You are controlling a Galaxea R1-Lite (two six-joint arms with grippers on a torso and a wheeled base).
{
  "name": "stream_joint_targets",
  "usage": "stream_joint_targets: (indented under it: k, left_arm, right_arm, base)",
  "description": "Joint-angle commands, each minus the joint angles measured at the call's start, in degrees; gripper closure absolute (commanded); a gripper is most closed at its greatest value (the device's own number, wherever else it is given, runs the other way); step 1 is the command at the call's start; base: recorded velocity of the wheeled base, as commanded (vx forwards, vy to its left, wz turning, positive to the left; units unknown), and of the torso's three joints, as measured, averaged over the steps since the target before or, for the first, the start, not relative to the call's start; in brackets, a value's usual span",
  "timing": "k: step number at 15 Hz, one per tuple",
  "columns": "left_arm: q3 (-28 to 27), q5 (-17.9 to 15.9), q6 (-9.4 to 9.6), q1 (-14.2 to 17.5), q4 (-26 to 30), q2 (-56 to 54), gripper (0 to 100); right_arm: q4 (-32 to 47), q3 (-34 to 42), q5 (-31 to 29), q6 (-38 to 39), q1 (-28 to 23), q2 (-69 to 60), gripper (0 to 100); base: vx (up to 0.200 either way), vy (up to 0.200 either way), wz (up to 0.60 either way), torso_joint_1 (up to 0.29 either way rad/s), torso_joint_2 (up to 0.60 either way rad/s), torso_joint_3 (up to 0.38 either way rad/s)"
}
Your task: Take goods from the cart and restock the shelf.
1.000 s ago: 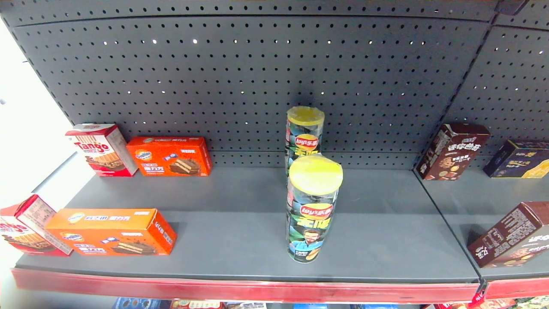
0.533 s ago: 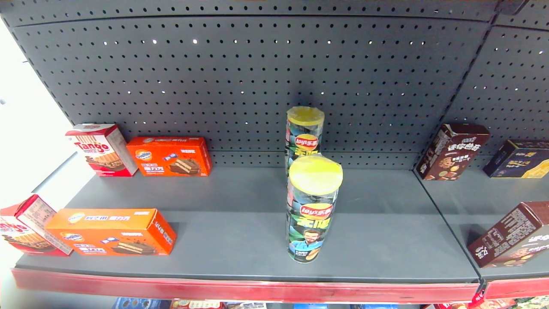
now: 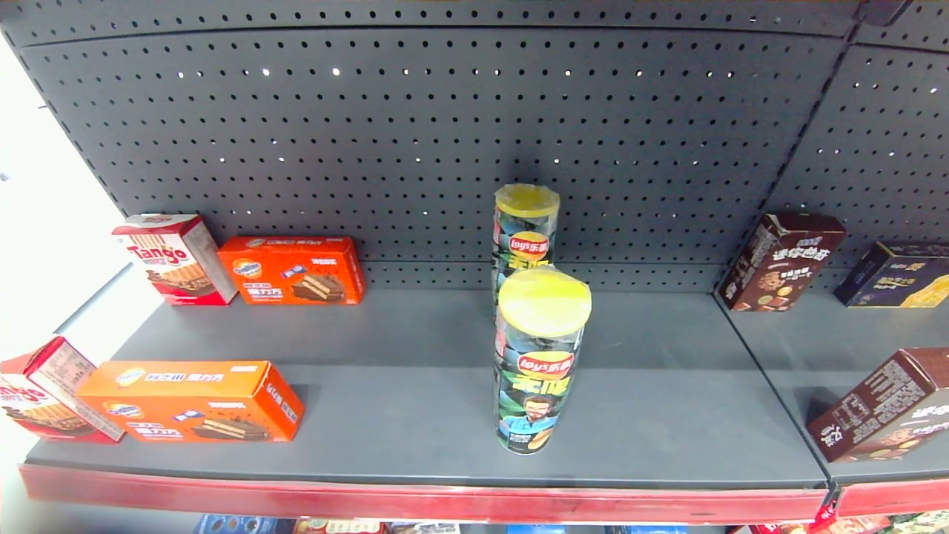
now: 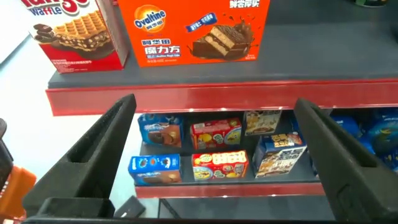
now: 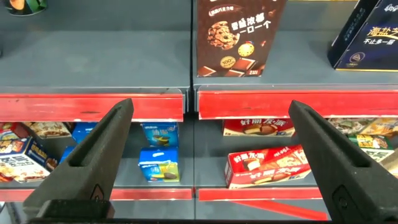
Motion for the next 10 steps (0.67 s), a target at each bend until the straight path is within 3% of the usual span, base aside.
stream_joint_targets:
  k: [1,10]
  left_arm:
    - [-0.06,0.14,-0.12,0.02,-0.01,0.07,0]
    - [0.02,0.22,-0.12,0.02,-0.01,0.07,0]
  right_arm:
    - [-0.02,0.0,-0.04,-0.03,-0.01,0.0,0]
    - [-0.02,0.0,0.05,-0.03,-0.09,0.0,0]
  base:
    - [0.0,0.0,0.0,0.0,0.0,0.0]
    - [0.0,0.0,0.0,0.0,0.0,0.0]
